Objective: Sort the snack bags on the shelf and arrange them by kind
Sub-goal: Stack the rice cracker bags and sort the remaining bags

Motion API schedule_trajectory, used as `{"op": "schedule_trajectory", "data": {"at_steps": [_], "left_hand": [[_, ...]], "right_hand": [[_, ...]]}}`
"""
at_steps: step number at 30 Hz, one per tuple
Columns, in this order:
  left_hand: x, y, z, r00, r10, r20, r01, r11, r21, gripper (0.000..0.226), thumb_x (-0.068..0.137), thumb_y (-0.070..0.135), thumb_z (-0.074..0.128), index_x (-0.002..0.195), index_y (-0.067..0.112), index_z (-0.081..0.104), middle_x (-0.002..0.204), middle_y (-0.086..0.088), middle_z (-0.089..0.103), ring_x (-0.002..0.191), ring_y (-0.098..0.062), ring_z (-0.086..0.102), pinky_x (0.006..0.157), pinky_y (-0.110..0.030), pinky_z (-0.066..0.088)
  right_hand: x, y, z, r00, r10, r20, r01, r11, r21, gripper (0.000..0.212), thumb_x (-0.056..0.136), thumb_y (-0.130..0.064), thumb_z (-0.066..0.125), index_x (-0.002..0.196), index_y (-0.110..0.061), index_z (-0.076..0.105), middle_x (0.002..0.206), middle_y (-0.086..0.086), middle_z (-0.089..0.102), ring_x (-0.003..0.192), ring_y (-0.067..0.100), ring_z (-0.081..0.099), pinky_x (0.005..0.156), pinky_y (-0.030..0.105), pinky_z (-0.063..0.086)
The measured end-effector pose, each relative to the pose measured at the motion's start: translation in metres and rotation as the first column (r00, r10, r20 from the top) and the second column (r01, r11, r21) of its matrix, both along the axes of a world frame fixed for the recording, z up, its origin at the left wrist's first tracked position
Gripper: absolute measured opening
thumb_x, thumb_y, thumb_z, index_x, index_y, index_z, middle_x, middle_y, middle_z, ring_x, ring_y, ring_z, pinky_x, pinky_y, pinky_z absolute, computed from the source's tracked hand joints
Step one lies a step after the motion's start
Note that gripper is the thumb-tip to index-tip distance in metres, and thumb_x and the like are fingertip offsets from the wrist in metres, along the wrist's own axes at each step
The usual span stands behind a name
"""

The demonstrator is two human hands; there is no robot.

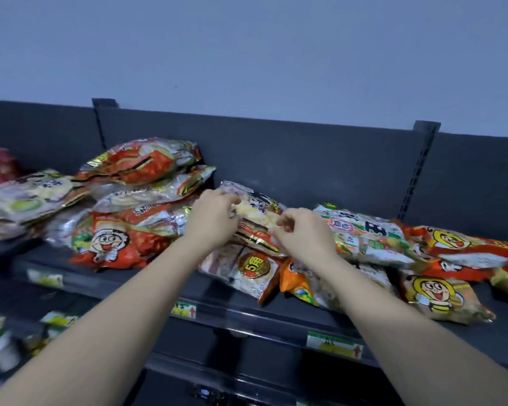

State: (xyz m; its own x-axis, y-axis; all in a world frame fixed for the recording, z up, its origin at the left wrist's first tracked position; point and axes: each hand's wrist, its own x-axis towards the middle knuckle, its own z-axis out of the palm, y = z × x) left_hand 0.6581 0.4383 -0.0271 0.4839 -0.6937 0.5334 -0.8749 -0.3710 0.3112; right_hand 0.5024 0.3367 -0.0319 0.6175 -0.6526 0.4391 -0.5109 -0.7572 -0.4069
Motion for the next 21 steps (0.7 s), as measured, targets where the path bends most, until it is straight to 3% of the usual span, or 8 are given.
{"op": "schedule_trajectory", "data": {"at_steps": [7, 11, 14, 17, 21], "left_hand": [[0.077, 0.061, 0.015, 0.972, 0.189, 0.137, -0.191, 0.982, -0.001, 0.031, 0.088, 0.022, 0.058, 0.118, 0.016, 0.067, 0.118, -0.005, 0.062, 0.115, -0.030, 0.048, 0.095, -0.043, 0.043], [0.128, 0.092, 0.028, 0.949, 0.253, 0.190, -0.260, 0.965, 0.016, 0.031, 0.087, 0.024, 0.059, 0.116, 0.016, 0.066, 0.117, -0.004, 0.060, 0.114, -0.028, 0.047, 0.091, -0.040, 0.044], [0.166, 0.112, 0.035, 0.942, 0.279, 0.185, -0.285, 0.958, 0.009, 0.029, 0.084, 0.025, 0.057, 0.108, 0.012, 0.065, 0.109, -0.006, 0.057, 0.110, -0.028, 0.048, 0.082, -0.041, 0.047], [0.209, 0.124, 0.037, 0.927, 0.324, 0.190, -0.335, 0.942, 0.029, 0.033, 0.085, 0.015, 0.057, 0.119, 0.014, 0.056, 0.113, -0.006, 0.053, 0.111, -0.027, 0.047, 0.077, -0.038, 0.045], [0.266, 0.132, 0.034, 0.935, 0.332, 0.124, -0.348, 0.926, 0.147, 0.050, 0.084, 0.019, 0.062, 0.131, 0.015, 0.045, 0.124, -0.008, 0.047, 0.116, -0.029, 0.042, 0.085, -0.039, 0.045]], "right_hand": [[0.086, 0.038, 0.017, 0.980, 0.192, -0.055, -0.198, 0.970, -0.141, 0.025, 0.087, -0.038, 0.063, 0.105, -0.022, 0.069, 0.107, 0.000, 0.065, 0.108, 0.023, 0.056, 0.080, 0.034, 0.046], [0.148, 0.056, 0.026, 0.972, 0.222, -0.079, -0.232, 0.959, -0.165, 0.035, 0.086, -0.041, 0.063, 0.117, -0.024, 0.065, 0.112, 0.001, 0.060, 0.113, 0.023, 0.052, 0.084, 0.035, 0.045], [0.191, 0.069, 0.035, 0.974, 0.224, -0.034, -0.227, 0.960, -0.166, 0.049, 0.087, -0.037, 0.065, 0.132, -0.023, 0.053, 0.127, 0.001, 0.051, 0.123, 0.022, 0.045, 0.092, 0.037, 0.044], [0.232, 0.080, 0.045, 0.981, 0.194, 0.018, -0.186, 0.960, -0.211, 0.073, 0.081, -0.042, 0.072, 0.142, -0.021, 0.037, 0.140, 0.004, 0.041, 0.130, 0.025, 0.038, 0.103, 0.044, 0.040], [0.277, 0.085, 0.051, 0.981, 0.166, -0.102, -0.182, 0.968, -0.175, 0.098, 0.076, -0.042, 0.078, 0.152, -0.027, 0.018, 0.159, 0.004, 0.018, 0.145, 0.026, 0.018, 0.113, 0.049, 0.029]]}}
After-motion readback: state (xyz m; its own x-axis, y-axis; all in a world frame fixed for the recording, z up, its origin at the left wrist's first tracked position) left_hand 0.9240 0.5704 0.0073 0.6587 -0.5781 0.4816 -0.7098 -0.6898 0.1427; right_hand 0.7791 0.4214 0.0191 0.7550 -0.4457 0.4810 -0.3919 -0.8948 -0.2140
